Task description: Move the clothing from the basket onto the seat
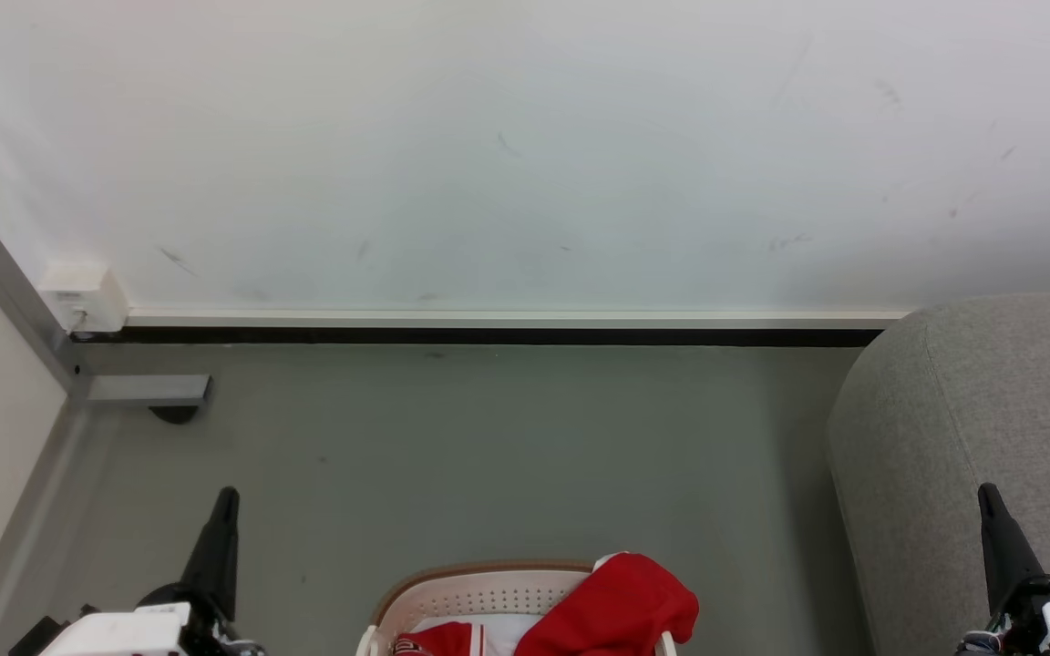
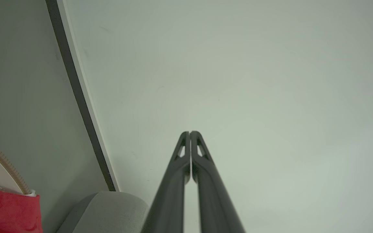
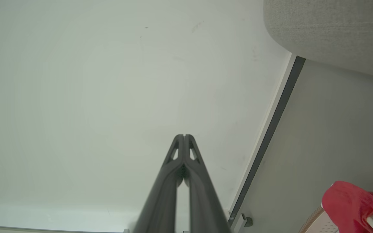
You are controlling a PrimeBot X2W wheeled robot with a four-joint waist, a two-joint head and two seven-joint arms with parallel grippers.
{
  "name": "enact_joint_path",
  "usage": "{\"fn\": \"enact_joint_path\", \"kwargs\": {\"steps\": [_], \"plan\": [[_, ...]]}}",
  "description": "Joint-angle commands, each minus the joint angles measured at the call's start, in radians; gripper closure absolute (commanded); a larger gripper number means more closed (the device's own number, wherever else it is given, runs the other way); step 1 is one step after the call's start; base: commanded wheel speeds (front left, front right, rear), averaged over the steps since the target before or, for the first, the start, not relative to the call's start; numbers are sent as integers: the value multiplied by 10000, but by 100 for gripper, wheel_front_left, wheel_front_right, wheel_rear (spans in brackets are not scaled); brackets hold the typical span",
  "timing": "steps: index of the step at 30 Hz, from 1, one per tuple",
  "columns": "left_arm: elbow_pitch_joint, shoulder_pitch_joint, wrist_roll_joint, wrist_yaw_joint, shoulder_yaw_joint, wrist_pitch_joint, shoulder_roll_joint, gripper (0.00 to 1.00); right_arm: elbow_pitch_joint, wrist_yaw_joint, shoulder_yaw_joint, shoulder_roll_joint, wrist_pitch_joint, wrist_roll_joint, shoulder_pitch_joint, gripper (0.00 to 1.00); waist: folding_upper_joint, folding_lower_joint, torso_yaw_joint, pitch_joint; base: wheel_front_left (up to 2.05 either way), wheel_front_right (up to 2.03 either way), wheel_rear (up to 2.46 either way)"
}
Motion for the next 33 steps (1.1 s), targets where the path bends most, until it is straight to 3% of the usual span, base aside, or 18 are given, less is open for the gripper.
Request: {"fn": "enact_joint_path", "kwargs": {"steps": [1,33], "plan": [[-2,-84,-144,-46,19,30,20,100,22,-23,-26,-7,11,-56,-126,100,0,0,0,0,0,0,0],[-2,-84,-144,-46,19,29,21,100,22,-23,-26,-7,10,-56,-127,100,0,0,0,0,0,0,0]]}}
